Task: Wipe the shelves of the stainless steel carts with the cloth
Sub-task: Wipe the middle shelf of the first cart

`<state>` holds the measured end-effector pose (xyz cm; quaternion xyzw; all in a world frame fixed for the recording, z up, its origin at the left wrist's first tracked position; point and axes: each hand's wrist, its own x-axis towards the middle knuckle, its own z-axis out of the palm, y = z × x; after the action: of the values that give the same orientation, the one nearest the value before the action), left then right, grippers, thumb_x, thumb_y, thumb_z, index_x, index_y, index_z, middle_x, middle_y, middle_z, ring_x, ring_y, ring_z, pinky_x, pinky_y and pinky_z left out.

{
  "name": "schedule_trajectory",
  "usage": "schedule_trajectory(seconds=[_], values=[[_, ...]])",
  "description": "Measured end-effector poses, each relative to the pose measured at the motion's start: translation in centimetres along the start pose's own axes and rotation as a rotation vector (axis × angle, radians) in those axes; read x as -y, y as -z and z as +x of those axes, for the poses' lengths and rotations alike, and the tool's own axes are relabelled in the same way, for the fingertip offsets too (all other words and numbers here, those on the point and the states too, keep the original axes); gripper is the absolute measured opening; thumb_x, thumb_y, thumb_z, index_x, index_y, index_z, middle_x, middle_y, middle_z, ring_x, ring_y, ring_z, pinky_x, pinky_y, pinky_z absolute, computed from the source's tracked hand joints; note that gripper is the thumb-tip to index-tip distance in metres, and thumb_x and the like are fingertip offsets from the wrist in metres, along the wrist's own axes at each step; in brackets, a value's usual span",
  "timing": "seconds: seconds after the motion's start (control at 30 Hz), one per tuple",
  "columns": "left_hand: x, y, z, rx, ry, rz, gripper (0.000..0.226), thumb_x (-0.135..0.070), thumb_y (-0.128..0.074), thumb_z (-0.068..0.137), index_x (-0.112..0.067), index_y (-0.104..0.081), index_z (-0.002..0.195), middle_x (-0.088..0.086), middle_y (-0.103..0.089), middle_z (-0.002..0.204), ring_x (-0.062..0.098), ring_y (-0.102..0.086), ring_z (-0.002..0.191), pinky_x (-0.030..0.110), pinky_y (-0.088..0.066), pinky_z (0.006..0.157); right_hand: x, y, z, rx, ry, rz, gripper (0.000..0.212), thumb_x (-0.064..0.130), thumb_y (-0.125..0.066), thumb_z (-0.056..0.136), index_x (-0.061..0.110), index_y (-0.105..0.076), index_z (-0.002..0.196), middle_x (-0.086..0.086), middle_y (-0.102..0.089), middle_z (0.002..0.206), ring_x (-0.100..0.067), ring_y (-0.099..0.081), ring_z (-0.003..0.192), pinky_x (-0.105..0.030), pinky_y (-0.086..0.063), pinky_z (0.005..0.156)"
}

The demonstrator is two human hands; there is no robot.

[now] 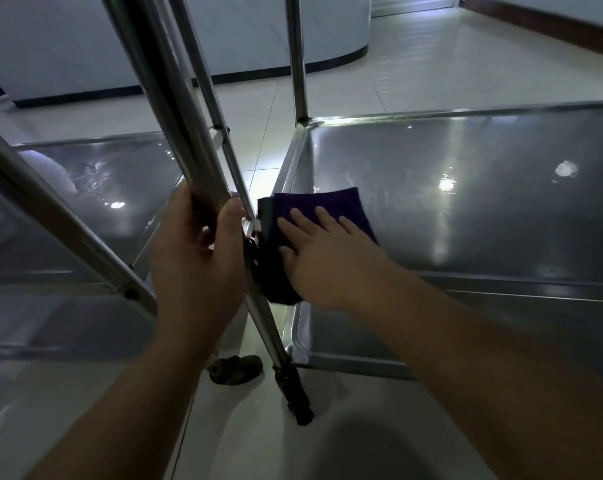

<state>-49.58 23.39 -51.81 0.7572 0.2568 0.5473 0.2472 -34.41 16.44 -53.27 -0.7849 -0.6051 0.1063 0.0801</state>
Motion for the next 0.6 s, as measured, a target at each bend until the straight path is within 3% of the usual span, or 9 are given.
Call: schedule_trajectory(seconds=[0.07, 0.23, 0.33, 0.4, 0.47, 0.6], values=[[0.3, 0.0, 0.0, -0.01, 0.002, -0.001, 0.004, -0.031, -0.059, 0.105, -0.031, -0.059, 0.101, -0.002, -0.068, 0.093, 0.022, -0.072, 0.087, 0.044, -0.062, 0.071, -2.1, 0.1, -3.5, -0.032, -0.042, -0.003, 0.065, 0.055, -0.01, 0.1, 0.034, -0.009, 0.162, 0.009, -0.005, 0.171, -0.022, -0.002, 0.157, -0.047, -0.004, 0.124], [0.1, -0.3, 0.1, -0.017, -0.017, -0.011, 0.012, -0.032, -0.059, 0.105, -0.043, -0.056, 0.1, -0.001, -0.068, 0.093, 0.019, -0.072, 0.087, 0.034, -0.062, 0.072, -10.8, 1.6, -11.9, -0.061, -0.26, -0.068, 0.08, 0.068, 0.009, 0.087, 0.041, -0.01, 0.161, 0.025, 0.0, 0.164, -0.007, -0.004, 0.155, -0.037, -0.009, 0.124], [0.2, -0.4, -0.1, -0.033, 0.007, 0.01, 0.006, -0.031, -0.059, 0.105, -0.028, -0.06, 0.101, 0.002, -0.068, 0.09, 0.022, -0.071, 0.084, 0.044, -0.06, 0.071, -12.6, 1.8, -14.3, -0.073, -0.326, -0.061, 0.081, 0.068, 0.006, 0.085, 0.043, -0.012, 0.16, 0.03, 0.004, 0.157, 0.002, 0.002, 0.149, -0.031, -0.003, 0.122], [0.2, -0.5, -0.2, -0.04, 0.021, 0.012, 0.007, -0.031, -0.058, 0.105, -0.025, -0.059, 0.101, 0.005, -0.069, 0.092, 0.023, -0.071, 0.085, 0.048, -0.059, 0.071, -11.7, 1.7, -13.8, -0.071, -0.316, -0.063, 0.072, 0.062, 0.001, 0.092, 0.042, -0.012, 0.16, 0.027, 0.001, 0.162, -0.005, -0.002, 0.154, -0.034, -0.004, 0.123], [-0.1, -0.6, -0.2, -0.045, 0.014, -0.008, 0.008, -0.03, -0.057, 0.105, -0.035, -0.056, 0.098, 0.007, -0.069, 0.094, 0.024, -0.071, 0.086, 0.049, -0.059, 0.072, -9.2, 1.5, -12.3, -0.08, -0.262, -0.072, 0.067, 0.058, -0.006, 0.097, 0.04, -0.011, 0.161, 0.021, -0.004, 0.167, -0.013, -0.006, 0.156, -0.039, -0.007, 0.124], [-0.3, -0.9, -0.2, -0.057, -0.001, -0.026, 0.015, -0.029, -0.056, 0.105, -0.043, -0.052, 0.1, 0.004, -0.068, 0.096, 0.023, -0.07, 0.087, 0.045, -0.059, 0.073, -1.6, 0.1, -7.0, -0.109, -0.014, -0.067, 0.059, 0.047, -0.025, 0.105, 0.033, -0.016, 0.162, 0.012, -0.015, 0.169, -0.022, -0.012, 0.156, -0.046, -0.01, 0.125]])
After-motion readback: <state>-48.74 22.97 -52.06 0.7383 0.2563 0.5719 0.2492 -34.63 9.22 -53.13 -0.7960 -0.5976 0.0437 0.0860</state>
